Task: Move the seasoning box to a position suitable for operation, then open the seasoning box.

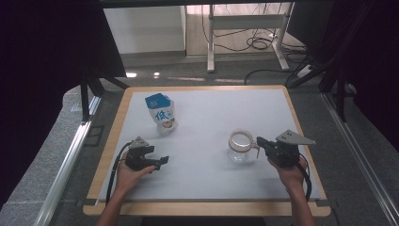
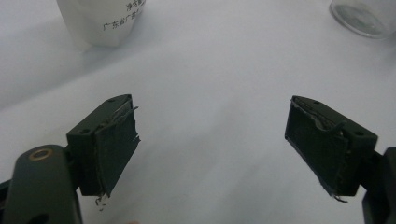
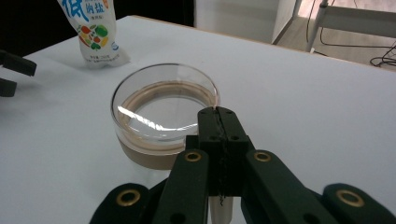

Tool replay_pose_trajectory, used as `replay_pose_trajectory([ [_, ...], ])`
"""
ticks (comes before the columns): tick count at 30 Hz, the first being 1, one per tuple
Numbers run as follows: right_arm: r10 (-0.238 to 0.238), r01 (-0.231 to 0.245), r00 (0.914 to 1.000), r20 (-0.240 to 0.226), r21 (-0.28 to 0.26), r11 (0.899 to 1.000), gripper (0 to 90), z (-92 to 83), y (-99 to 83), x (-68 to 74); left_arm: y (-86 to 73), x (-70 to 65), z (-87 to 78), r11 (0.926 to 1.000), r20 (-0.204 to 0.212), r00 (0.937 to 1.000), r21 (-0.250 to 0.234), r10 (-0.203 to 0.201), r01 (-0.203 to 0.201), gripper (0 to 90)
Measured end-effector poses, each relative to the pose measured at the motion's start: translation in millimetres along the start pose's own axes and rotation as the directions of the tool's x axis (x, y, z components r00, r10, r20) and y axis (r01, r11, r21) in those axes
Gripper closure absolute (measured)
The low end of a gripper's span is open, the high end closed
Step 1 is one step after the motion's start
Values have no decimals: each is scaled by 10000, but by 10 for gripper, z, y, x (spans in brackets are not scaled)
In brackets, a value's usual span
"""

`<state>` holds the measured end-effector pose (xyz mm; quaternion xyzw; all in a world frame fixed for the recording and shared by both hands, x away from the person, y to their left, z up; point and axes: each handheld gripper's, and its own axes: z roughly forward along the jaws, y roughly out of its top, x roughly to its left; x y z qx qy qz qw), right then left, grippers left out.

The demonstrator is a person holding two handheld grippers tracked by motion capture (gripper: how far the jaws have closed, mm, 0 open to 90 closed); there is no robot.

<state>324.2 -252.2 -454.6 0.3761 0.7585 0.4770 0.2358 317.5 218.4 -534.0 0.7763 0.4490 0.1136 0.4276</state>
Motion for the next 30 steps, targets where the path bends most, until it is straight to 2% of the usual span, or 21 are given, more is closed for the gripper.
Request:
replay_pose_trajectory([
  [8, -8, 8, 10000, -31, -47, 10000, 895, 17, -6, 4, 3, -12, -17, 10000, -69, 10000, -70, 9, -10, 178],
  [17, 7, -8, 10000, -22, -104, 9999, 896, -11, -22, 14, 14, -32, 2, 9999, -20, 10000, -90, -92, 92, 282],
  [22, 62, -62, 10000, 20, -130, 9999, 895, -28, -34, 13, 21, -40, -6, 9998, -79, 9999, -195, -83, 81, 366],
  [24, 65, -65, 10000, 12, -165, 9998, 896, -28, -40, 15, 23, -39, -16, 9995, -350, 9992, -257, -180, 172, 422],
  [26, 139, -139, 9999, -15, -191, 9997, 896, -29, -44, 12, 22, -37, -20, 9994, -311, 9993, -310, -192, 182, 489],
  [27, 139, -139, 9999, -15, -191, 9997, 896, -29, -44, 12, 21, -39, -27, 9991, -305, 9993, -369, -204, 193, 489],
  [28, 174, -175, 9998, -29, -210, 9996, 896, -30, -48, 9, 21, -43, -33, 9989, -287, 9994, -445, -183, 171, 554],
  [30, 151, -152, 9999, -30, -214, 9997, 896, -29, -48, 9, 26, -51, -51, 9981, -129, 9999, -615, -110, 102, 617],
])
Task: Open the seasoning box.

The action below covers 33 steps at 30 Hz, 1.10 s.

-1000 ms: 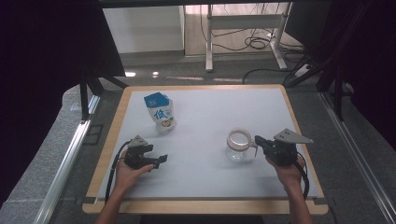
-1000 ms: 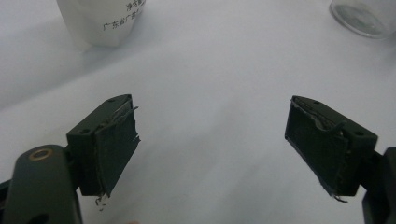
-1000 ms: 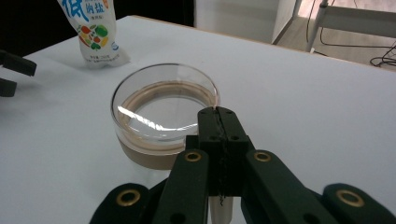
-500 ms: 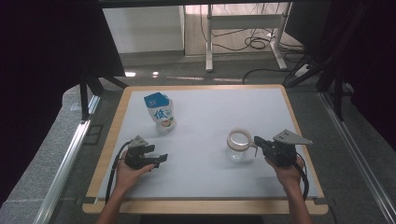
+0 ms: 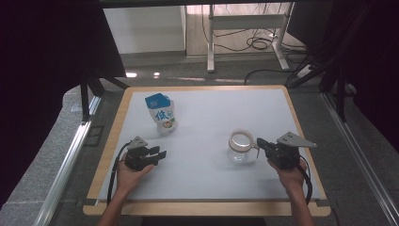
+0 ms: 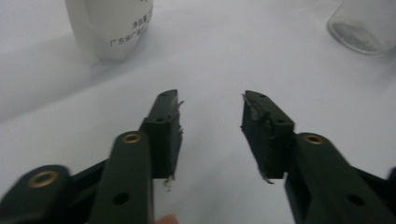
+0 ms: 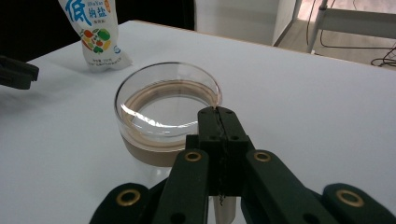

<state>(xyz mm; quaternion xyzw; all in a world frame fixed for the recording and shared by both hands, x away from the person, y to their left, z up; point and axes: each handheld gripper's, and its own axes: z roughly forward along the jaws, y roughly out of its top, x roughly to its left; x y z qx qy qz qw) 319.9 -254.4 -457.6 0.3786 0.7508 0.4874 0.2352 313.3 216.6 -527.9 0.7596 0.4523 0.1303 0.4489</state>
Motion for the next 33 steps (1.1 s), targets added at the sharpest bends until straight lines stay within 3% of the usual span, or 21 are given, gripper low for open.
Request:
replay_pose_trajectory([
  [5, 3, -3, 10000, -8, -1, 10000, 896, -1, -1, -1, 7, -34, -10, 9999, -196, 9998, -151, -56, 53, 819],
  [8, -3, 3, 10000, -13, -10, 10000, 896, -1, -3, -3, 32, -76, 11, 9999, 21, 10000, -158, 8, -8, 884],
  [12, 41, -41, 10000, -68, -23, 10000, 896, -9, -9, -9, 113, -166, 68, 9993, 445, 9984, -133, 352, -346, 894],
  [13, 22, -22, 10000, 19, -5, 10000, 896, -15, -9, -7, 165, -219, 107, 9988, 648, 9967, -143, 487, -479, 896],
  [16, -136, 128, 9995, 268, 295, 9995, 896, 3, -31, -5, 221, -269, 154, 9980, 751, 9952, -153, 630, -620, 895],
  [18, 118, -117, 9998, 155, -101, 9999, 896, -8, -48, -11, 294, -338, 222, 9966, 951, 9921, -196, 818, -803, 894],
  [19, 118, -117, 9998, 155, -101, 9999, 896, -8, -48, -11, 294, -338, 222, 9966, 951, 9921, -196, 818, -803, 894],
  [20, -204, 211, 9987, 468, -142, 9997, 896, -23, -9, 28, 324, -370, 255, 9960, 1059, 9904, -175, 893, -879, 894],
  [24, -425, 430, 9980, 459, -98, 9990, 896, -8, 27, 72, 348, -399, 290, 9956, 1163, 9888, -158, 935, -922, 895],
  [33, -218, 219, 9994, 282, -41, 9998, 896, 41, 4, 59, 371, -443, 329, 9955, 1273, 9874, -126, 944, -936, 896],
])
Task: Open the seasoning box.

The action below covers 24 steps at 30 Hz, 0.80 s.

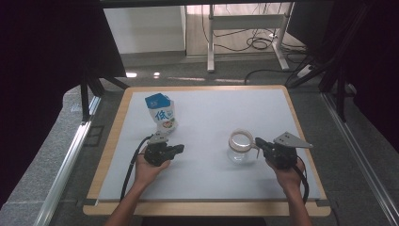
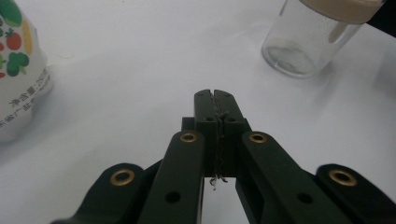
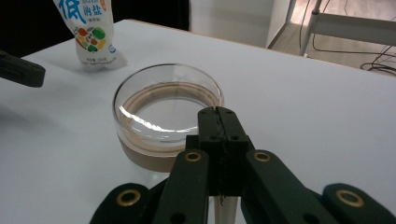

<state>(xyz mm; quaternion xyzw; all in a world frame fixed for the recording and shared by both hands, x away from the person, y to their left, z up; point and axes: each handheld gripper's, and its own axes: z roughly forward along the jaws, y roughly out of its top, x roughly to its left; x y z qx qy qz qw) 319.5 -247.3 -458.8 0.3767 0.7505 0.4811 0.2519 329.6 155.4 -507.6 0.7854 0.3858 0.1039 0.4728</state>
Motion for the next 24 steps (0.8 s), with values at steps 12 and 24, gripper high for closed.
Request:
replay_pose_trajectory([
  [12, 109, -111, 9999, -128, -110, 9999, 896, -17, -21, -12, 284, -237, 336, 9980, 473, 9969, 100, 620, -626, 897],
  [24, 222, -227, 9994, -266, -176, 9996, 897, -30, -35, -30, 428, -353, 608, 9972, 973, 9929, 230, 682, -707, 898],
])
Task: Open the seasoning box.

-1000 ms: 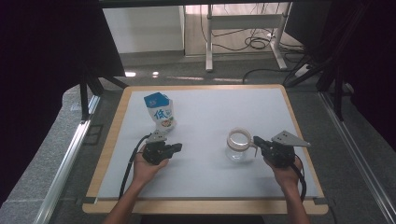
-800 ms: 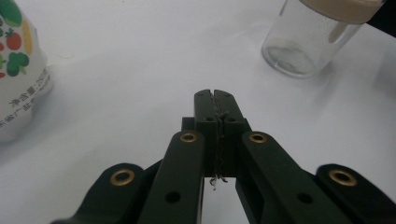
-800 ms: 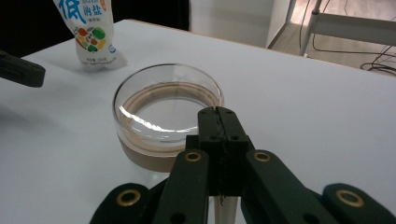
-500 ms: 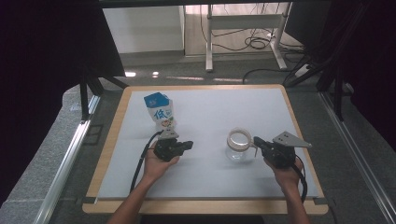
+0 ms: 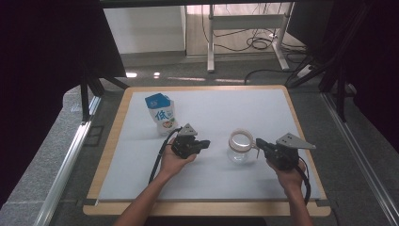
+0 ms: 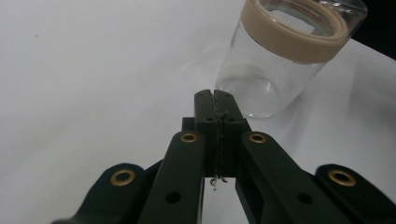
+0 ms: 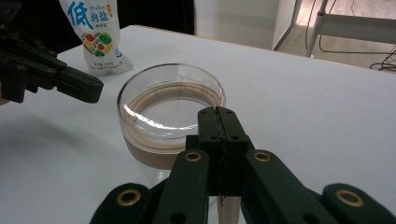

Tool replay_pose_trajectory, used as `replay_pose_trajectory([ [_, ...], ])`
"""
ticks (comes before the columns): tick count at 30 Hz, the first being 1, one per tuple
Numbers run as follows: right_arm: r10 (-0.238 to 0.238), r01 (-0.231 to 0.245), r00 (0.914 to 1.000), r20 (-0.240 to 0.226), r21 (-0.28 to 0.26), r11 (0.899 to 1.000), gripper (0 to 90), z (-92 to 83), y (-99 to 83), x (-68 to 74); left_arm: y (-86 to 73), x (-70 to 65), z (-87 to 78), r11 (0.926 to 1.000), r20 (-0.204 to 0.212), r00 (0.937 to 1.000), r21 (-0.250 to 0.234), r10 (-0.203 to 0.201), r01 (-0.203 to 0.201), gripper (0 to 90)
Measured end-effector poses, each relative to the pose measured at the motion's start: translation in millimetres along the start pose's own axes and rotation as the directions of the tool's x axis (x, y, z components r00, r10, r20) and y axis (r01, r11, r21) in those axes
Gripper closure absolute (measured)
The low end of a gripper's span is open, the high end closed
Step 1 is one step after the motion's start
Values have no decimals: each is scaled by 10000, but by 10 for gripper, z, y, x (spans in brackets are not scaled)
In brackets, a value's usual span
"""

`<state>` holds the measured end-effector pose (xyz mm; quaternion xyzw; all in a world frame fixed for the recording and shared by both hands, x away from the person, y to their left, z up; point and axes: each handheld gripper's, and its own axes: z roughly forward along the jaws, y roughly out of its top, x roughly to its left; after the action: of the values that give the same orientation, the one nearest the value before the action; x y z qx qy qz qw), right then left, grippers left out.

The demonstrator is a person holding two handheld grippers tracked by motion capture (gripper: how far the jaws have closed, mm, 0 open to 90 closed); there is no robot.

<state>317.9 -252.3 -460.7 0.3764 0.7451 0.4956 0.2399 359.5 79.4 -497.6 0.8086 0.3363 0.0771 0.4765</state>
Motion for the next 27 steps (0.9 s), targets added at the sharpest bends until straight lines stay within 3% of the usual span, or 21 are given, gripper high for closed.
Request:
replay_pose_trajectory([
  [14, 99, -99, 9999, -66, -15, 10000, 897, -4, -15, -19, 247, -131, 212, 9993, 326, 9988, 57, 370, -372, 898],
  [27, 168, -168, 9997, -158, -34, 9999, 897, -8, -26, -35, 486, -282, 283, 9963, 636, 9943, -172, 850, -841, 899],
])
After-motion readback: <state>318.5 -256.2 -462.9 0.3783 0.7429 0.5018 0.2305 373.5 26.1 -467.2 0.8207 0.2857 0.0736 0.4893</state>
